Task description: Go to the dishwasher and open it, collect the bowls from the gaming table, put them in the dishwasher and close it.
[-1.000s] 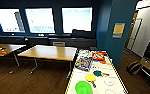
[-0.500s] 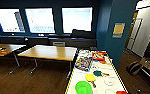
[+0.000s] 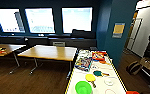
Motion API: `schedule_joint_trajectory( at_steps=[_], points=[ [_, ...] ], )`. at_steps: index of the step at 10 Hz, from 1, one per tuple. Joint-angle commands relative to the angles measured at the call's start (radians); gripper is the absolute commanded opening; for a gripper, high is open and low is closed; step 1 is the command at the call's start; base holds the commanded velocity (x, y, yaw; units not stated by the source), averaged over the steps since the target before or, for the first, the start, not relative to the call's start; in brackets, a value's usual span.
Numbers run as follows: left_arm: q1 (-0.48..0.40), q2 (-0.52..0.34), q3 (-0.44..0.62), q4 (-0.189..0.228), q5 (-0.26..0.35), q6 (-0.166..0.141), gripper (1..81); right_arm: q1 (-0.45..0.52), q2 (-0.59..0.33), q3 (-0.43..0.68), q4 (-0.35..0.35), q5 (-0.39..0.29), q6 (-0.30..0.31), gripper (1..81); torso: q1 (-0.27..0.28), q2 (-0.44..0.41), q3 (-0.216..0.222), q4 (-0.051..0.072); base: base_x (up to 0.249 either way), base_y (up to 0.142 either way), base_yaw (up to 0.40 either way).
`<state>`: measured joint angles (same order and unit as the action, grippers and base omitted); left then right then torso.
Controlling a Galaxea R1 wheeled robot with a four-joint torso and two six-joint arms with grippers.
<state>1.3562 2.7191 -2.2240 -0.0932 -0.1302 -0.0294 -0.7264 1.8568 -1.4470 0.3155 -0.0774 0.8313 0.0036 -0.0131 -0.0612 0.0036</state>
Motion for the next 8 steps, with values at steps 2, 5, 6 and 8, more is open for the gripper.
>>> schedule_joint_trajectory(
  at_steps=[2,5,6,8],
  points=[
    [-0.130,-0.137,0.167,0.007,0.057,0.000,81.1,0.055,-0.137,0.062,-0.047,-0.025,-0.037,1.0,0.000,0.000,0.000,0.000,0.000,0.000,0.000],
    [-0.211,-0.270,0.369,-0.005,0.057,-0.003,81.1,-0.018,-0.144,0.076,-0.119,-0.012,-0.049,1.0,0.000,0.000,0.000,0.000,0.000,0.000,0.000],
    [-0.240,-0.299,0.410,-0.007,0.058,-0.003,81.1,-0.038,-0.156,0.088,-0.133,-0.009,-0.049,1.0,0.000,0.000,0.000,0.000,0.000,0.000,0.000],
    [-0.300,-0.350,0.484,-0.022,0.086,-0.003,81.1,-0.101,-0.170,0.122,-0.200,0.039,-0.049,1.0,0.000,0.000,0.000,0.000,0.000,0.000,0.000]
  ],
)
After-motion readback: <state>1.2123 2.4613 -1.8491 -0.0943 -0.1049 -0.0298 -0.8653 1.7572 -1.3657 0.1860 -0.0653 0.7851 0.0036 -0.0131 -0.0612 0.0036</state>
